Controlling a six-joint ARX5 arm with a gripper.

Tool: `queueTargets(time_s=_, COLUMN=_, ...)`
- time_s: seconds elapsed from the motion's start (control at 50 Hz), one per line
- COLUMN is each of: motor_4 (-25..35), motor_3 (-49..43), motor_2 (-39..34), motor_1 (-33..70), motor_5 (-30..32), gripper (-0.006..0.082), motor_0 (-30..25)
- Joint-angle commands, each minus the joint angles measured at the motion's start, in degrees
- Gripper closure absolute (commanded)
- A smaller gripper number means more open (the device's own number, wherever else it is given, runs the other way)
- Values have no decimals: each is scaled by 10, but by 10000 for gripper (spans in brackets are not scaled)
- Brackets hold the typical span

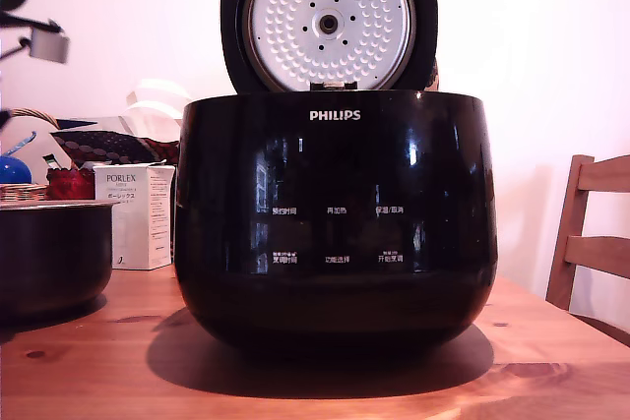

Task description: Pick up the metallic pot next to the rice cooker

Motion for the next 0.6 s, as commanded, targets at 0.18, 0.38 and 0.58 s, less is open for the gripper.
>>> queueTargets(time_s=0.18, motor_4=4, motor_3=26, motor_2=-3, motor_1=75, motor_5=3, gripper=281, motor_0=1)
queueTargets(time_s=0.38, motor_4=7, motor_3=47, motor_2=-3, motor_1=104, motor_5=3, gripper=285, motor_0=1)
queueTargets(time_s=0.58, motor_4=19, motor_3=47, motor_2=-3, motor_1=112, motor_5=3, gripper=650, motor_0=1)
